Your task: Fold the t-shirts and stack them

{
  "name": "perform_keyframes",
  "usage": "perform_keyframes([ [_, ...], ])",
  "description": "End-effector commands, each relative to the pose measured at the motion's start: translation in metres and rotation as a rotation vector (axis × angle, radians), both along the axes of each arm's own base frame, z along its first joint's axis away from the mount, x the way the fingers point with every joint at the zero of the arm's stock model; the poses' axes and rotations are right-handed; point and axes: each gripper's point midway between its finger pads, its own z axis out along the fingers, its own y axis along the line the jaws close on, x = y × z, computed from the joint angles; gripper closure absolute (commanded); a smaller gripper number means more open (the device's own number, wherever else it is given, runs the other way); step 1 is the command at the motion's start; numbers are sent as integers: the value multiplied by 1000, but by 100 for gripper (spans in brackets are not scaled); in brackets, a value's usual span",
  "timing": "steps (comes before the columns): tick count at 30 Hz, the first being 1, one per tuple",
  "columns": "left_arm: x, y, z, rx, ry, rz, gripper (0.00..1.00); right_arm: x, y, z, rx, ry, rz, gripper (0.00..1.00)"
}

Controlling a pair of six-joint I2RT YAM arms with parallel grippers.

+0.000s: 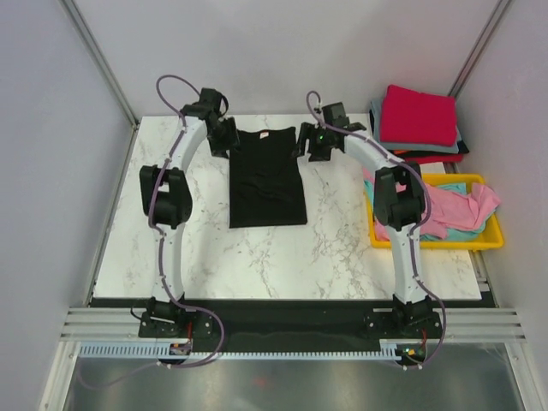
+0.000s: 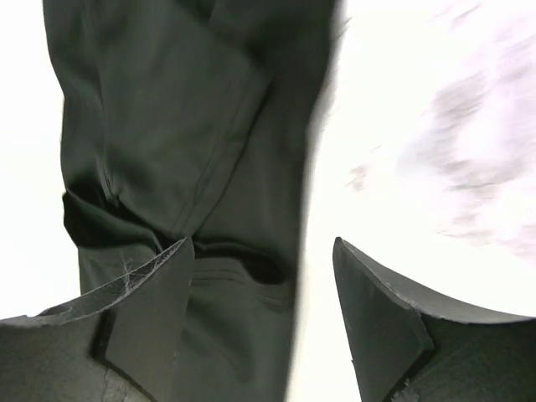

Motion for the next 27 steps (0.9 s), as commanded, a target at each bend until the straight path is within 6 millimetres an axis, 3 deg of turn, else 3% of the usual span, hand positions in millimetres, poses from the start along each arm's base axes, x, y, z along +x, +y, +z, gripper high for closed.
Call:
perform_keyframes([
  [1, 13, 17, 58, 37, -63, -35, 42, 17, -9, 77, 75, -99, -13, 25],
  [2, 13, 18, 70, 41, -89, -31, 42, 7, -9, 76, 63, -96, -1, 24],
  [3, 9, 20, 75, 49, -97, -23, 42, -1, -10, 96, 58, -131, 9, 24],
  [4, 1, 22, 104, 38, -156, -15, 43, -8, -9, 97, 36, -152, 33, 23],
  [5, -15, 22, 80, 44, -94, -18, 44, -19, -4, 95, 30, -147, 52, 23],
  [6, -15, 16, 87, 11, -147, -30, 44, -38, -7, 71, 11, -91, 64, 23],
  [7, -21, 14, 85, -3, -156, -32, 44, -48, -3, 80, 34, -112, 89, 23],
  [8, -46, 14, 77, -10, -129, -35, 44, -70, -2, 54, 17, -48, 107, 24],
  [10, -58, 11, 70, -43, -147, -24, 45, -89, -1, 52, 20, -51, 118, 24],
  [11, -84, 14, 59, -52, -115, -18, 45, -111, -5, 28, 6, 12, 123, 24],
  [12, -94, 10, 54, -82, -111, -23, 45, -116, -3, 36, 32, -19, 125, 24],
  [13, -113, 11, 31, -97, -81, -11, 45, -128, -1, 32, 63, 1, 138, 24],
  [14, -121, 11, 28, -108, -85, -3, 44, -150, -6, 11, 69, 68, 130, 23],
  [15, -130, 11, 36, -126, -111, -4, 44, -154, -5, 15, 89, 50, 126, 23],
  [16, -142, 13, 22, -128, -89, 13, 44, -160, -7, 10, 91, 62, 119, 23],
  [17, -147, 13, 20, -133, -92, 19, 44, -175, -11, -4, 83, 100, 110, 23],
  [18, -151, 12, 25, -150, -114, 22, 43, -175, -11, -3, 90, 82, 105, 23],
  [24, -165, 16, -6, -154, -100, 71, 41, -187, -10, -33, 97, 147, 97, 25],
  [27, -170, 19, -21, -144, -73, 99, 42, -197, -5, -42, 106, 172, 108, 32],
])
